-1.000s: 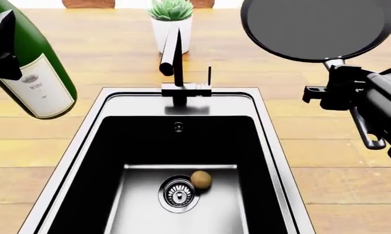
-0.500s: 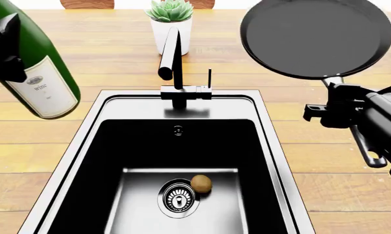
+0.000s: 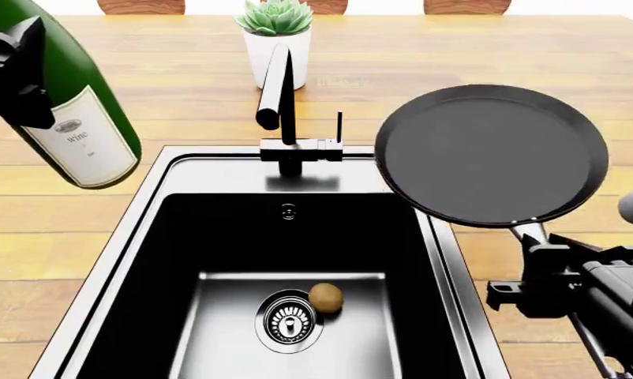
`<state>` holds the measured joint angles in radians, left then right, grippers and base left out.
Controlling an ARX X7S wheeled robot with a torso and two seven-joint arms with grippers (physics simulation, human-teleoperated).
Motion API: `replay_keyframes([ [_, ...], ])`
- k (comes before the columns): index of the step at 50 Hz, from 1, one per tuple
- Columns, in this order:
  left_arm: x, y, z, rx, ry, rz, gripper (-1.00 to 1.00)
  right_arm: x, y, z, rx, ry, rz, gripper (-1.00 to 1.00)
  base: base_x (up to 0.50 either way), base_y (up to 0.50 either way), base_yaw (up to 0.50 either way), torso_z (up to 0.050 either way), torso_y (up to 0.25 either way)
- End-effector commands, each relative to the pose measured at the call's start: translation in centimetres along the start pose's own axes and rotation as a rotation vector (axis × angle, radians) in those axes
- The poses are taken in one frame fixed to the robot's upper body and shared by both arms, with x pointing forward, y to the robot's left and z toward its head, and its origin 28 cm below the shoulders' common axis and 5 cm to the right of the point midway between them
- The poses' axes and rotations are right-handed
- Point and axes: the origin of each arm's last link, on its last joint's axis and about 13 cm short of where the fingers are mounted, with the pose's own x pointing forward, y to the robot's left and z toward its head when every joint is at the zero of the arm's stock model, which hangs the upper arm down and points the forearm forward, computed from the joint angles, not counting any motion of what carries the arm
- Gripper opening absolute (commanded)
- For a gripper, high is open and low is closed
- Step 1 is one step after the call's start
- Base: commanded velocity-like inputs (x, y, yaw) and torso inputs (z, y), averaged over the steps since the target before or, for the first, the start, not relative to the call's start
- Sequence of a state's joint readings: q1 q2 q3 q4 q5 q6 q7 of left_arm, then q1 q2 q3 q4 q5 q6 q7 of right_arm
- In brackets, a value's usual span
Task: Pick the pan and bottle and place them in the sink. Then turn on the water.
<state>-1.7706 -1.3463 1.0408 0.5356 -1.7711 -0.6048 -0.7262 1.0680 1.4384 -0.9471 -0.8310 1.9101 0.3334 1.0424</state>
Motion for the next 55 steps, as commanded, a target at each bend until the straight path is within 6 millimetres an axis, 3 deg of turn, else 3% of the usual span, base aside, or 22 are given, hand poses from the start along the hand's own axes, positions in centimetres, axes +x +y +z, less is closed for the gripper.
replay_keyframes([
  [1,-0.3,0.1,1.7,-0.011,-0.083,0.024,-1.00,-3.0,-0.1,2.0,-0.025,-0.254,-0.016,-1.00,0.00,0.00,0.00,0.000,0.000],
  [32,-1.0,-0.7,2.8,-0.003,-0.104,0.011,-1.00,-8.1,0.7,3.8,-0.096,-0.382,-0.034,-1.00,0.00,0.00,0.00,0.001,0.003],
  [43,-0.9,-0.7,2.7,-0.001,-0.099,0.010,-1.00,-7.5,1.2,3.4,-0.133,-0.361,0.053,-1.00,0.00,0.00,0.00,0.001,0.003],
  [48,-0.9,-0.7,2.7,-0.003,-0.101,0.010,-1.00,-7.3,1.7,1.8,-0.144,-0.334,0.098,-1.00,0.00,0.00,0.00,0.002,0.002],
  [55,-0.9,-0.7,2.6,-0.003,-0.098,0.013,-1.00,-6.9,2.3,1.1,-0.156,-0.301,0.140,-1.00,0.00,0.00,0.00,0.000,0.003],
])
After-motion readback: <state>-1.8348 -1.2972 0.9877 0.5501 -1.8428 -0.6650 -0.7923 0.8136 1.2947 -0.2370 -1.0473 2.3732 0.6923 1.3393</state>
